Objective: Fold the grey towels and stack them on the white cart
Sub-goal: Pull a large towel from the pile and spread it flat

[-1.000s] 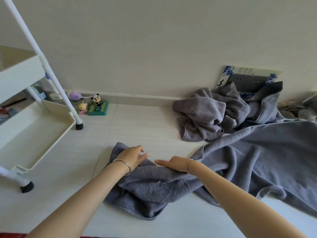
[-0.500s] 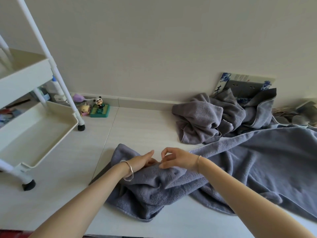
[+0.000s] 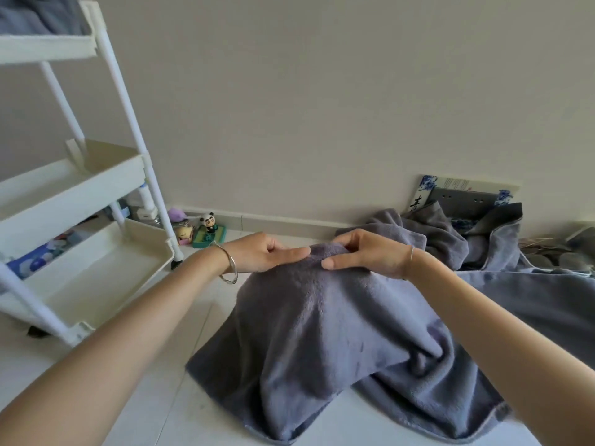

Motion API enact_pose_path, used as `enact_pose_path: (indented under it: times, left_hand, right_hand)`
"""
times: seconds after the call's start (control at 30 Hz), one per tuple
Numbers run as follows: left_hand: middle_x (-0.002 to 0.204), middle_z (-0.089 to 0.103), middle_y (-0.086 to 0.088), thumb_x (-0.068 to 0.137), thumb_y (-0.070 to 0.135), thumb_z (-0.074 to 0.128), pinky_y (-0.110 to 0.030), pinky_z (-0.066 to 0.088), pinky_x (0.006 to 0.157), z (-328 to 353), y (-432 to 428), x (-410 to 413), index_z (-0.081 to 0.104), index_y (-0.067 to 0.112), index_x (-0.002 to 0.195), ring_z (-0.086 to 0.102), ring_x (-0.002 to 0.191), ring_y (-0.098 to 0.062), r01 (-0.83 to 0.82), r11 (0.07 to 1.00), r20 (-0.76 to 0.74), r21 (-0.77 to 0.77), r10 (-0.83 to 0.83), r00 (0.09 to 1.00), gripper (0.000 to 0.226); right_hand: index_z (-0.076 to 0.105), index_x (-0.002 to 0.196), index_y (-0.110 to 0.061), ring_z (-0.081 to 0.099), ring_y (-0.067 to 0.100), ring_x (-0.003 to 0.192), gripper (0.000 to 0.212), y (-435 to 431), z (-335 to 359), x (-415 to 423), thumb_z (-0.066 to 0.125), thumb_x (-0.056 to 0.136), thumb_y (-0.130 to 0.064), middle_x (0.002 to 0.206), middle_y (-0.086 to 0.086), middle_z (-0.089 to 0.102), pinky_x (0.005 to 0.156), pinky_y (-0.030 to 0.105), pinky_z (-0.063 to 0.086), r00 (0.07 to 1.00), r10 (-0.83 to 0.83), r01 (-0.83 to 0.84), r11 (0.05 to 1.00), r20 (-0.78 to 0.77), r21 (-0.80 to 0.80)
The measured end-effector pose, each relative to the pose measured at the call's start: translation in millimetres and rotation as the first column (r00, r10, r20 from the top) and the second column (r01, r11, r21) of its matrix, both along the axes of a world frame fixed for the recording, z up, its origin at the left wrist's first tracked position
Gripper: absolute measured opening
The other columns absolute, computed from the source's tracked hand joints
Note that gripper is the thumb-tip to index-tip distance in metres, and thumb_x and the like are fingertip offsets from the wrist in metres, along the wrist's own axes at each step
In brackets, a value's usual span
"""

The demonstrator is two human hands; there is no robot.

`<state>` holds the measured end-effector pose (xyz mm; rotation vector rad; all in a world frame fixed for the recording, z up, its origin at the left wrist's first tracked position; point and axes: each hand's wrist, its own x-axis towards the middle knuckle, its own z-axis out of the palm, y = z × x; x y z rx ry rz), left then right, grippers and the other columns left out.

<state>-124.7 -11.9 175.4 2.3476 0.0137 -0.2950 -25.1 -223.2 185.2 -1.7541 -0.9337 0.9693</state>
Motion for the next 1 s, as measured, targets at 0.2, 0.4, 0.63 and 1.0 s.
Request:
enact_pose_path:
  times: [0.2,0.4,0.63,1.0]
  left_hand:
    - [0.086,0.066,0.028,0.056,0.079,0.063,-0.020,0.045,0.083,23.0,40.7,-16.9,0.072,0.027,0.088,0.057,0.080,0.016,-0.004,0.987,-0.043,-0.161,-0.003,0.999,0.062]
    - [0.104,0.071,-0.008,0.055,0.059,0.080,-0.023,0.051,0.080,49.7,70.8,-18.6,0.065,0.010,0.110,0.066,0.091,-0.016,0.025,0.904,-0.079,-0.426,-0.065,0.995,0.075]
    - [0.086,0.056,0.003,0.060,0.088,0.047,-0.028,0.038,0.072,-10.8,109.8,35.3,0.057,0.023,0.077,0.056,0.083,-0.019,-0.229,0.880,-0.094,0.415,0.292,0.952,0.067]
    - [0.158,-0.013,-0.001,0.096,0.056,0.017,-0.048,0.000,0.117,-226.6,76.5,28.9,-0.011,0.027,0.149,-0.009,0.145,-0.027,-0.332,0.799,-0.160,0.502,0.463,0.872,0.066]
  right_hand:
    - [0.068,0.090,-0.010,0.068,0.018,0.080,0.049,-11.8,14.1,28.8,0.089,0.055,-0.038,0.090,0.008,0.071,0.075,0.029,0.056,0.967,0.050,-0.022,0.993,-0.248,0.117]
    - [0.072,0.098,-0.012,0.069,0.015,0.083,0.049,-2.9,13.2,44.6,0.087,0.059,-0.037,0.094,0.006,0.072,0.078,0.026,0.055,0.927,0.179,-0.136,0.979,-0.330,0.151]
    - [0.071,0.093,-0.010,0.067,0.015,0.086,0.026,55.0,-42.4,71.1,0.072,0.081,-0.033,0.091,0.000,0.073,0.078,0.020,0.053,1.000,-0.018,0.011,0.974,-0.025,-0.225]
    - [0.053,0.130,-0.022,0.042,0.022,0.130,0.036,121.9,-200.9,68.9,0.051,0.095,-0.026,0.141,0.001,0.047,0.107,0.027,0.027,0.749,-0.104,0.348,0.902,0.655,-0.255]
